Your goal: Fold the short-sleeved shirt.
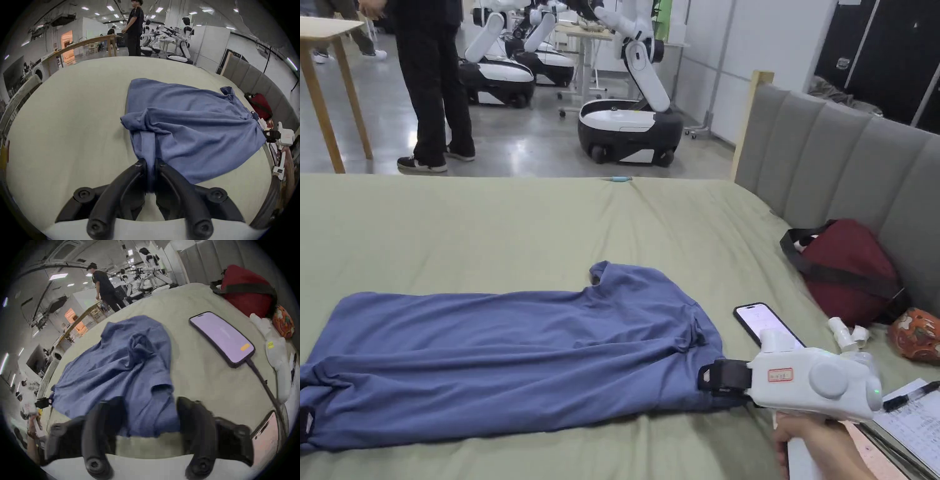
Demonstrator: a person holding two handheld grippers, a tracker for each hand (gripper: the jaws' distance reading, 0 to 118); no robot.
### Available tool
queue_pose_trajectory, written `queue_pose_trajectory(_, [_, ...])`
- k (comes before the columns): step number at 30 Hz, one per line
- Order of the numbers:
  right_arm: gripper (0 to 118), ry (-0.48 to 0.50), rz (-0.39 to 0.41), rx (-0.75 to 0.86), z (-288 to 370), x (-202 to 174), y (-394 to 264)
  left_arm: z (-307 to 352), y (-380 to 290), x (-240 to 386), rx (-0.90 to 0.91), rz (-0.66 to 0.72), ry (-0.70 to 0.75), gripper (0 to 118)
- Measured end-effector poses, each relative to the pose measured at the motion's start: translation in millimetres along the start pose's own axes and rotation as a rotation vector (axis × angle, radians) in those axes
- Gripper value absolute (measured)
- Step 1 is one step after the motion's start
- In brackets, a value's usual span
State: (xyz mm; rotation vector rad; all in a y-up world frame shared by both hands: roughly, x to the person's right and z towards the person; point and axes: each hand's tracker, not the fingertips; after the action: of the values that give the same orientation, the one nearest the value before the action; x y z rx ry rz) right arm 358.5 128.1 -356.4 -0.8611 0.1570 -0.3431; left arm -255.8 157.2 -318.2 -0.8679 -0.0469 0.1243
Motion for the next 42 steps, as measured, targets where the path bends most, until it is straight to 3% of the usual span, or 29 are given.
queue_pose_trajectory(2, [25,0.001,0.075,-0.019,-1.8,-19.1,-5.4,-0.8,-0.4,1.4,0.001,-0.008,0.004,8])
queue_pose_trajectory(5, [19,-0.021,0.091,-0.072,-15.1,-29.2,-8.9,-2.2,-0.5,1.5,-0.013,-0.009,0.002,8])
queue_pose_trajectory(7, [14,0.015,0.022,-0.066,-13.9,-18.1,-3.1,-0.6,-1.6,1.6,-0.016,-0.016,0.003,8])
queue_pose_trajectory(9, [13,0.028,-0.002,-0.047,-4.9,-13.5,-3.3,5.4,-2.4,-4.2,-0.029,0.030,-0.063,8])
queue_pose_trajectory(15, [13,0.051,0.047,-0.042,52.2,-4.6,-10.8,54.1,-17.3,-9.9,0.016,-0.033,-0.099,8])
queue_pose_trajectory(18, [13,-0.003,0.151,-0.034,81.7,-7.8,-18.5,84.9,-33.4,-8.1,0.033,-0.071,-0.104,8])
queue_pose_trajectory(23, [13,0.049,0.159,-0.076,129.4,-0.1,-48.2,130.4,-80.8,-6.4,0.017,-0.075,-0.131,8])
queue_pose_trajectory(25, [13,0.013,0.189,-0.119,133.3,3.3,-62.7,134.1,-103.9,-3.9,-0.024,-0.088,-0.121,8])
queue_pose_trajectory(31, [14,-0.015,0.156,-0.188,103.0,13.9,-80.9,107.0,-140.0,-3.4,-0.068,-0.066,-0.124,8])
queue_pose_trajectory(35, [26,-0.035,0.203,-0.158,109.0,10.1,-81.0,112.2,-138.1,-12.0,-0.031,-0.022,-0.155,12])
queue_pose_trajectory(36, [64,-0.047,0.239,-0.140,115.1,8.8,-80.2,114.4,-137.4,-12.9,-0.031,-0.026,-0.150,37])
queue_pose_trajectory(37, [98,-0.062,0.261,-0.121,123.3,6.8,-80.3,117.7,-137.9,-15.3,-0.022,-0.021,-0.153,75])
queue_pose_trajectory(38, [117,-0.067,0.276,-0.078,134.7,4.6,-80.2,121.0,-137.5,-16.1,-0.026,-0.021,-0.156,111])
queue_pose_trajectory(39, [118,-0.062,0.281,-0.005,154.0,2.3,-80.1,132.1,-140.6,-16.6,0.042,0.004,-0.206,116])
queue_pose_trajectory(42, [117,-0.074,0.278,0.163,211.8,-18.4,-90.1,164.2,-146.1,-13.7,0.068,0.029,-0.149,115])
